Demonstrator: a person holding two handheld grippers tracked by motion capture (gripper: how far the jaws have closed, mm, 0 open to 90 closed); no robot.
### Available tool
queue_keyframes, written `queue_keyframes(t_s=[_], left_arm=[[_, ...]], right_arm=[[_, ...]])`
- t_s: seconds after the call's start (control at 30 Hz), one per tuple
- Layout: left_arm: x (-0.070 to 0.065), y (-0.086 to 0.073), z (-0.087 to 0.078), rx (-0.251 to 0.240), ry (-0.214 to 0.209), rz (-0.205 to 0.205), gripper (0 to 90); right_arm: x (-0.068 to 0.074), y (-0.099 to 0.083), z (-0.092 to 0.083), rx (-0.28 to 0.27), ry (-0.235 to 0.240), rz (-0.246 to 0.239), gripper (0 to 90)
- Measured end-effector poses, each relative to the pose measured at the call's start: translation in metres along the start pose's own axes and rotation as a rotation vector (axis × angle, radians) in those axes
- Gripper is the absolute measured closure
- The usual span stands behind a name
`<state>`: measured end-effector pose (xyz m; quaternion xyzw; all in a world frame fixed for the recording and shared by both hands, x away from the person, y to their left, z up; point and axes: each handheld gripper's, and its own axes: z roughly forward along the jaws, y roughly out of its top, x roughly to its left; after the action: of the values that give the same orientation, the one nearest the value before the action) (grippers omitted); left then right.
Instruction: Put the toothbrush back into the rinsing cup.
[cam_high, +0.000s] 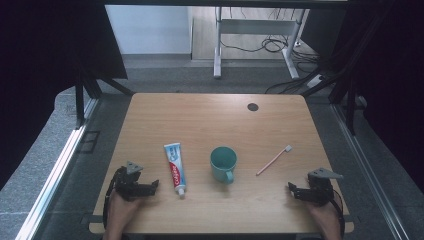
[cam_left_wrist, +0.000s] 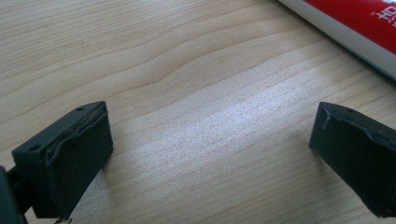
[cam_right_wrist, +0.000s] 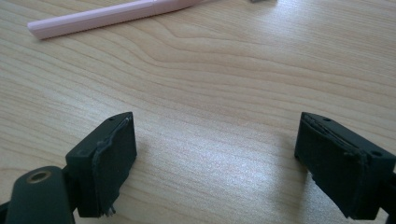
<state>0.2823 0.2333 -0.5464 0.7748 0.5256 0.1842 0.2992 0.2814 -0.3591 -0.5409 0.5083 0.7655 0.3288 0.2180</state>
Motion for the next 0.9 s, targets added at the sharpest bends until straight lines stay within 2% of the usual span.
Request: queue_keyframes(t_s=[0.57, 0.83, 0.9], left_arm=[[0.0002, 0.0002, 0.0001, -0.001, 0.001, 0.002, 0.0], [0.0001, 0.0004, 0.0004, -0.001, 0.002, 0.000, 0.0], [0.0001, 0.0004, 0.0004, -0.001, 0.002, 0.000, 0.0]], right_arm=[[-0.0003, -0.0010, -0.0017, -0.011, 0.008, -0.002, 17.9], [-0.0039, -0.0006, -0.0060, -0.013, 0.030, 0.040, 22.2], [-0.0035, -0.0001, -0.0066, -0.009, 0.025, 0.036, 23.9]])
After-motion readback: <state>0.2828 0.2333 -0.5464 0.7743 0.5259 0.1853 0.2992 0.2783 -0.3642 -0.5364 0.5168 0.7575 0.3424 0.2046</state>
